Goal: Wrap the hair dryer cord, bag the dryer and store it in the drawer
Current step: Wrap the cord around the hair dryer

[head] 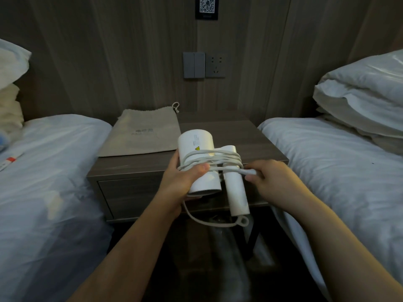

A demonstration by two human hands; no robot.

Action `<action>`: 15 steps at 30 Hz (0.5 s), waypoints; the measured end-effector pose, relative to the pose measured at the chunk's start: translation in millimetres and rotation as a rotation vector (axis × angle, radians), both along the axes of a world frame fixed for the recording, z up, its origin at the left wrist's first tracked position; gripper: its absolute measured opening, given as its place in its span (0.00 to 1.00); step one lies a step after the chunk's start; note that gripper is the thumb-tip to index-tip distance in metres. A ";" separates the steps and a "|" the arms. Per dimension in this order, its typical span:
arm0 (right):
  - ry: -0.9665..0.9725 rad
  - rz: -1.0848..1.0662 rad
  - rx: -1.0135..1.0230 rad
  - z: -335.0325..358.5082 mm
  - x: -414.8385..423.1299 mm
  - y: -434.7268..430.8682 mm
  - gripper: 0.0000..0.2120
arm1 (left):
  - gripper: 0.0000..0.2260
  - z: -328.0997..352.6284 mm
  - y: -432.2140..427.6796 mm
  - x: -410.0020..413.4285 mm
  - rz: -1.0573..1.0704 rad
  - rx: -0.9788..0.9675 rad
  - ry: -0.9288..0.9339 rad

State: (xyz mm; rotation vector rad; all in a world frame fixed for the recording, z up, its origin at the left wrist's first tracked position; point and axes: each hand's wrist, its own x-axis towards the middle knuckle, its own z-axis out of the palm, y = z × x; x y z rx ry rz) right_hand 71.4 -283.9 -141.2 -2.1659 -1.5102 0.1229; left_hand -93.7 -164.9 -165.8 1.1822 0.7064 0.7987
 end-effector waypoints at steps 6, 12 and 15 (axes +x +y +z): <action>0.245 0.116 -0.182 -6.6 14.6 -1.3 0.32 | 0.25 -5.4 -2.1 1.5 -0.051 -0.011 0.081; 0.447 0.355 -0.345 -14.1 29.4 -7.1 0.32 | 0.28 -0.6 -6.3 4.1 -0.152 0.079 0.188; 0.556 0.399 -0.254 -16.5 24.6 -2.6 0.32 | 0.29 0.8 -9.2 5.1 -0.166 0.093 0.176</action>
